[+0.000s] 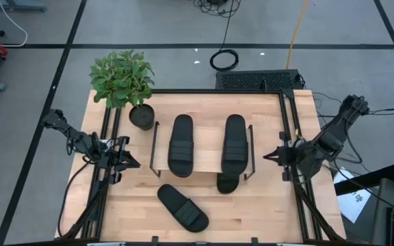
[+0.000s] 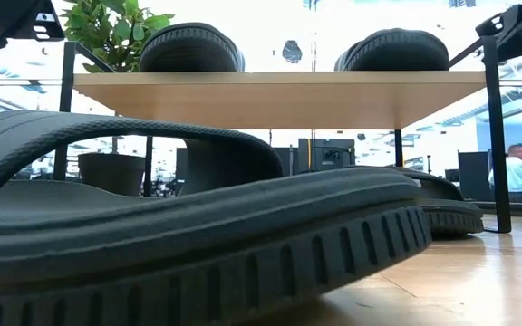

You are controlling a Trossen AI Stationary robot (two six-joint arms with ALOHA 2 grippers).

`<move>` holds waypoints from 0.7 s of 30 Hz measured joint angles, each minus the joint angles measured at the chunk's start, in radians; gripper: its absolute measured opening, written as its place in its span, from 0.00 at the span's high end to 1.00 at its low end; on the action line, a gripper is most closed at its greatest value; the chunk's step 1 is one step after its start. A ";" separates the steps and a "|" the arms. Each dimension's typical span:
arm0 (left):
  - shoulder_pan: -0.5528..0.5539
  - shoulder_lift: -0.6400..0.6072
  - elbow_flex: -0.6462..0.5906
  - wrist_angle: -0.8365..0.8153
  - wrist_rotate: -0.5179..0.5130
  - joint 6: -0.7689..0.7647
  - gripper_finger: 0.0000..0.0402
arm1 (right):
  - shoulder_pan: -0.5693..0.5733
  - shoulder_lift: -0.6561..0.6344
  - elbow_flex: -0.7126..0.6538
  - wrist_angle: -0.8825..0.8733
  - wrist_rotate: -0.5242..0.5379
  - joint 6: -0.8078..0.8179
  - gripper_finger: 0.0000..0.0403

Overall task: Pick and place slides into the shelf
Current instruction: Put the black slipper under the shelf

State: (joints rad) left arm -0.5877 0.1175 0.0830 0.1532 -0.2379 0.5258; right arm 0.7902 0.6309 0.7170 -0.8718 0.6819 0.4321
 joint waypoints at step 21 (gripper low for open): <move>-0.288 0.317 0.037 0.177 -0.090 -0.050 0.94 | 0.238 0.034 -0.093 0.685 -0.109 -0.462 1.00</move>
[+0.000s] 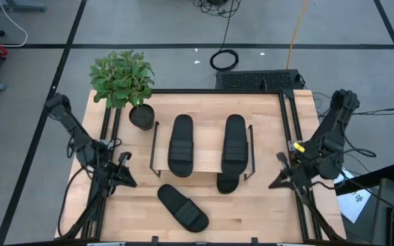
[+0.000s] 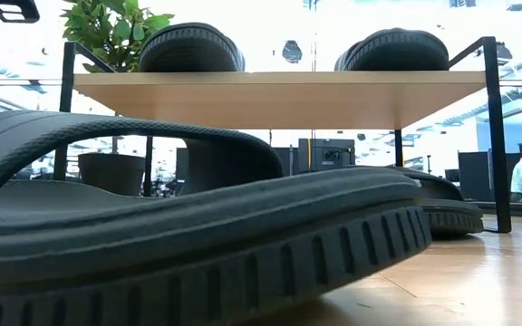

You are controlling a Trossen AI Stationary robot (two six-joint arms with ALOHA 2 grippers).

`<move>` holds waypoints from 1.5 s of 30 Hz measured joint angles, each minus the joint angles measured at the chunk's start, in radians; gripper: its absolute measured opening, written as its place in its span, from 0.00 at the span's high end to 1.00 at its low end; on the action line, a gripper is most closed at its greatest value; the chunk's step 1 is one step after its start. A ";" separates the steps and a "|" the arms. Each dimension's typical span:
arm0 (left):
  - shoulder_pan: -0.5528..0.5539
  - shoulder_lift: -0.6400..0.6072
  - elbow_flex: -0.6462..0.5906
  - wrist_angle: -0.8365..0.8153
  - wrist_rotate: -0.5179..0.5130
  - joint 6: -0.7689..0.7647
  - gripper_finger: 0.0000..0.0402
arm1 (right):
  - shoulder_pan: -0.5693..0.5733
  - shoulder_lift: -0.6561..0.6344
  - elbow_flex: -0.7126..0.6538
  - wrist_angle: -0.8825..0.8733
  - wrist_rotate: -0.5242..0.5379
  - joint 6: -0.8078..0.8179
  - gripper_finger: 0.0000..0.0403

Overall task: Pick and place slides into the shelf
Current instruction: Put the black slipper under the shelf

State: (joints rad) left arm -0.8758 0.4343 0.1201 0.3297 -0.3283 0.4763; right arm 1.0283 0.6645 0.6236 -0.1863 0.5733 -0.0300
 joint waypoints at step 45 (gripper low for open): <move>0.026 1.295 0.656 0.084 -0.247 -1.079 0.38 | 0.139 0.455 -0.081 0.797 -0.003 -0.497 1.00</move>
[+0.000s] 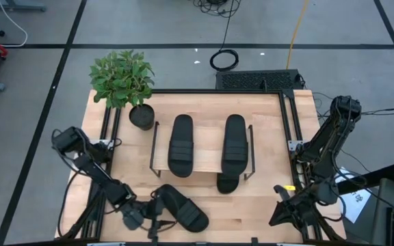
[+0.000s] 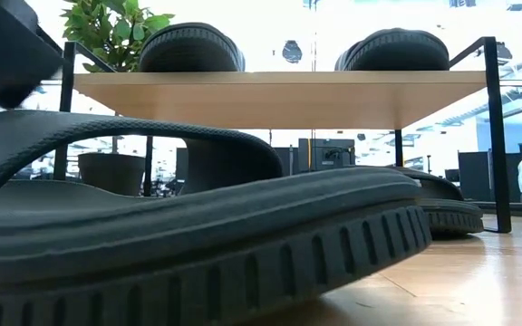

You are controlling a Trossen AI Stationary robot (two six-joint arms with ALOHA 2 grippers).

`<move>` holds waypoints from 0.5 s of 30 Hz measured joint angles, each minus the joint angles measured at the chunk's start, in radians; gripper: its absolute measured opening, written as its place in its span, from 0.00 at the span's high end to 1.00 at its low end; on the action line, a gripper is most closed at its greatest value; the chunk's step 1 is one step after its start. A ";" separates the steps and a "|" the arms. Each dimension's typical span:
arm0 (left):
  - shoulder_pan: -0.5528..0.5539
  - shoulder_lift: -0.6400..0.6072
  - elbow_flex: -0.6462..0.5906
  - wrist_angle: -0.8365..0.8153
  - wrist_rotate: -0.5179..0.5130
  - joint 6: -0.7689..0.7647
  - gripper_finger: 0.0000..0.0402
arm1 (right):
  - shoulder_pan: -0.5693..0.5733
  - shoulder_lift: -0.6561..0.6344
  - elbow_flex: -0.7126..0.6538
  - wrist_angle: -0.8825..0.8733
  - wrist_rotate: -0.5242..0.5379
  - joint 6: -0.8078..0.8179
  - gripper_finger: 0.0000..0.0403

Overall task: Pick and place slides into the shelf
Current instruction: Put the black slipper under the shelf

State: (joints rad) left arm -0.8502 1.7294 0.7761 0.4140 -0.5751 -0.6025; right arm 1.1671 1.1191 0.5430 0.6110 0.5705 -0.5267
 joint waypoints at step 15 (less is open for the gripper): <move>0.013 -0.001 0.000 -0.104 -0.002 -0.273 0.13 | 0.000 0.000 0.000 0.006 0.000 0.016 1.00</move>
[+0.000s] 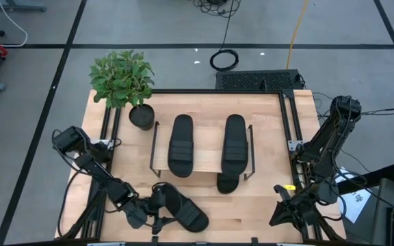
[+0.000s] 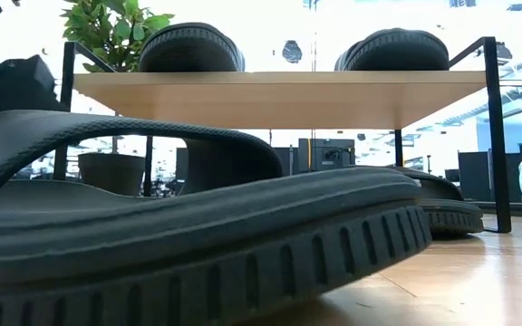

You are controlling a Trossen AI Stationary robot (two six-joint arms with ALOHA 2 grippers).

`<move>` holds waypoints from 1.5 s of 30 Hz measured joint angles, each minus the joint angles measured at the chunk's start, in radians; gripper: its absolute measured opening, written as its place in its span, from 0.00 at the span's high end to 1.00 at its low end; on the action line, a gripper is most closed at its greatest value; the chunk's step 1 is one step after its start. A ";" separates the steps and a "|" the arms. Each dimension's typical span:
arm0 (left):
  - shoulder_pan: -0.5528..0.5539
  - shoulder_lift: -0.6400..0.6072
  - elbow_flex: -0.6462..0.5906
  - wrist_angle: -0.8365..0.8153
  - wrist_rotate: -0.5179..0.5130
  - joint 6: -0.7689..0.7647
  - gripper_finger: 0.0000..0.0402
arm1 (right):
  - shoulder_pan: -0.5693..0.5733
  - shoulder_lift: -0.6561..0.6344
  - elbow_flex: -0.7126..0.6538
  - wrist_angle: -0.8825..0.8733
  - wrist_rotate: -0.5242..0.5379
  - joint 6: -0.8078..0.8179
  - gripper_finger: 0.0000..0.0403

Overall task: Pick and place slides into the shelf
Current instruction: Put the black slipper under the shelf

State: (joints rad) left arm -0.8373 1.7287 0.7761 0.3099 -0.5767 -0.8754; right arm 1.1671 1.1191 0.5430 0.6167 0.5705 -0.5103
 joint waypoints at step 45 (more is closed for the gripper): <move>0.070 0.253 -0.001 0.507 0.374 0.562 0.96 | -0.006 0.009 0.000 0.000 0.000 -0.007 1.00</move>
State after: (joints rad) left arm -0.7672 1.9816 0.7755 0.8165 -0.2024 -0.3132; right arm 1.1615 1.1279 0.5430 0.6170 0.5705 -0.5171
